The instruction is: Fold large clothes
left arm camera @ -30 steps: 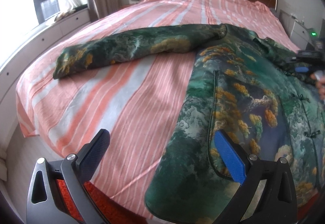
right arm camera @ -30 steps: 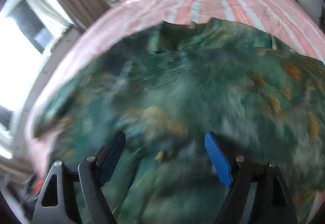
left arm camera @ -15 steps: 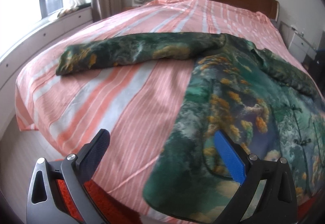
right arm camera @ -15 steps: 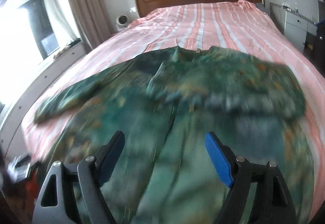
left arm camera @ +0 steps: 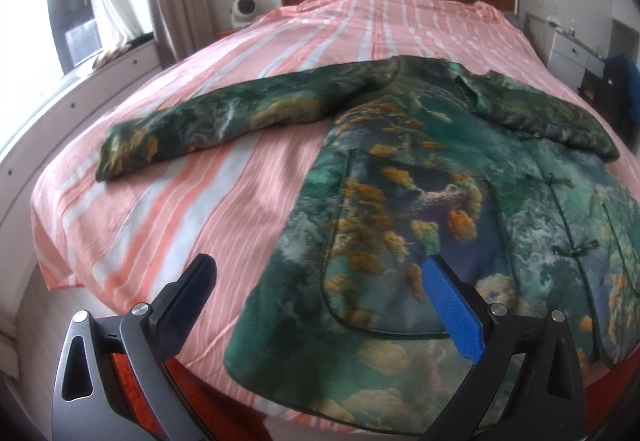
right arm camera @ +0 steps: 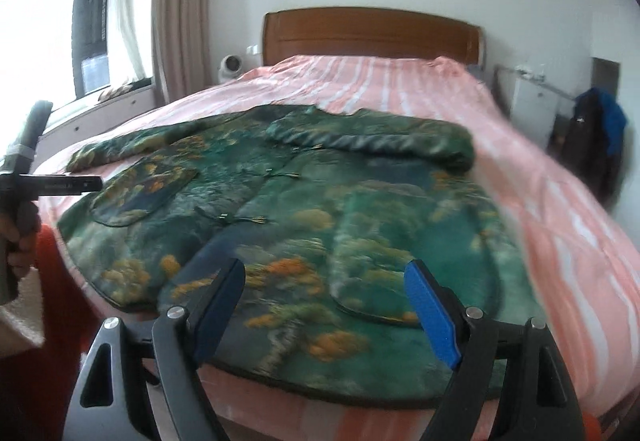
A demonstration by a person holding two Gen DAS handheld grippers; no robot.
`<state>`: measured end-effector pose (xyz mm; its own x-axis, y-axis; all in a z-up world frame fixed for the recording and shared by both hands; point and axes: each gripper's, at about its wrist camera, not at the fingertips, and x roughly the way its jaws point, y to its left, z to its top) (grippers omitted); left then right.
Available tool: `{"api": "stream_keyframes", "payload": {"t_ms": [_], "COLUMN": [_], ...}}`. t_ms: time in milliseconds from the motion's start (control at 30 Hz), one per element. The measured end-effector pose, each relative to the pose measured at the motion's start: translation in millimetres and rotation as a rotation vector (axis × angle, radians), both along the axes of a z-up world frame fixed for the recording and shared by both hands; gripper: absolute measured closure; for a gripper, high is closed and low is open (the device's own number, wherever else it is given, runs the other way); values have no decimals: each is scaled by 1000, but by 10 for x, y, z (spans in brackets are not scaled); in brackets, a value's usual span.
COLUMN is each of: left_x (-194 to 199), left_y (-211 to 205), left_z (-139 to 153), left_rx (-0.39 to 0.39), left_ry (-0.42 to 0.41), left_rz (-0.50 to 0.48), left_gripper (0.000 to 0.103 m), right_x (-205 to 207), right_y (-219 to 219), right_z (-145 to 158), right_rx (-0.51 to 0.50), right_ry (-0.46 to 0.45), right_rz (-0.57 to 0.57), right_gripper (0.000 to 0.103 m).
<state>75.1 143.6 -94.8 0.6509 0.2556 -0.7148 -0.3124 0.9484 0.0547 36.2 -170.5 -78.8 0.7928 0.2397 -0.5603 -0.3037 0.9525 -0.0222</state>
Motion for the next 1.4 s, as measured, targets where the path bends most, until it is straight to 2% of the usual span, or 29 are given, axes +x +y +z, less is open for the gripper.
{"api": "stream_keyframes", "payload": {"t_ms": [200,367,867,1067,1400], "left_x": [-4,-6,19,105,220], "left_y": [-76,-65,127,241,479], "left_z": [33,27,-35,48,44], "left_rx": [8,4,-24,-25,-36], "left_ry": [-7,0,15,1,44], "left_rz": [-11,1,41,49,70], "left_gripper": [1,1,1,1,1], "right_x": [69,80,51,40,31], "right_y": [-99,-94,29,30,41], "right_z": [4,-47,-97,-85,-89], "right_rx": [-4,0,-18,-14,-18], "right_ry": [-20,-6,-1,-7,-5], "right_rz": [-36,-25,25,32,38], "right_gripper": [22,22,22,22,22]}}
